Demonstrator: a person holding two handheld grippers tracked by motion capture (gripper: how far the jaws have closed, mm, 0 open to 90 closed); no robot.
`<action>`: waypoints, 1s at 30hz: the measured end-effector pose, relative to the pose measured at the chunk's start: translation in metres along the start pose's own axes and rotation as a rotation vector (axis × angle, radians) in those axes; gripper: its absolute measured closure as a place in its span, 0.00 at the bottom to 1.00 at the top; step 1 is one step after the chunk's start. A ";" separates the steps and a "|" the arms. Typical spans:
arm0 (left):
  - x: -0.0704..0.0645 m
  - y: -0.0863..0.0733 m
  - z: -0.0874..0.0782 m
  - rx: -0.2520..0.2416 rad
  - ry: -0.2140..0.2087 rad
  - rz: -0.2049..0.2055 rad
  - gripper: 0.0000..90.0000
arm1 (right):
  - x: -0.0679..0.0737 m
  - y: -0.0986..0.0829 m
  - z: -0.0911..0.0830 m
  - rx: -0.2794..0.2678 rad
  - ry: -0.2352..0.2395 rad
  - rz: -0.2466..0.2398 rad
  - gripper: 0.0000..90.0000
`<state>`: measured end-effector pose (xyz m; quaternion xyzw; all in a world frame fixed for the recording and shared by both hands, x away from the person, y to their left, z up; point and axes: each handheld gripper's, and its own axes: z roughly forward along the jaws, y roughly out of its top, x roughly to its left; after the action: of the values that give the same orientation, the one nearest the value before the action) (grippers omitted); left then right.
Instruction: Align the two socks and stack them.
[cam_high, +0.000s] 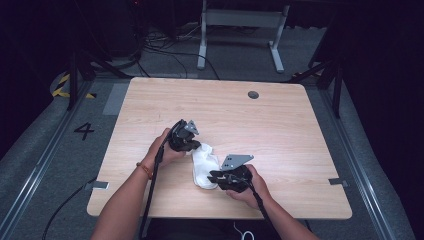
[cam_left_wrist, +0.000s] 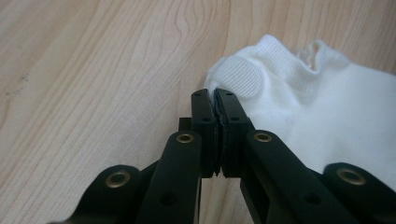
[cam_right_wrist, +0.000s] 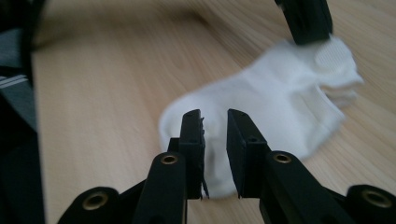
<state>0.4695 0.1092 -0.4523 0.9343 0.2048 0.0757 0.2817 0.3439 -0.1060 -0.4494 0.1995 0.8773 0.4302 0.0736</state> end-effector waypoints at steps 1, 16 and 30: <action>0.000 0.000 0.002 0.006 -0.008 -0.010 0.97 | 0.004 0.002 0.002 0.005 0.007 -0.020 0.87; 0.000 -0.003 0.002 -0.018 -0.003 -0.036 0.97 | 0.020 0.000 0.022 0.090 0.029 -0.135 0.98; -0.002 0.004 0.006 -0.043 0.053 -0.007 0.96 | 0.024 0.011 0.030 0.084 0.019 -0.119 0.96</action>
<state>0.4706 0.1021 -0.4547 0.9249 0.2140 0.1038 0.2966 0.3338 -0.0682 -0.4589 0.1457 0.9056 0.3898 0.0824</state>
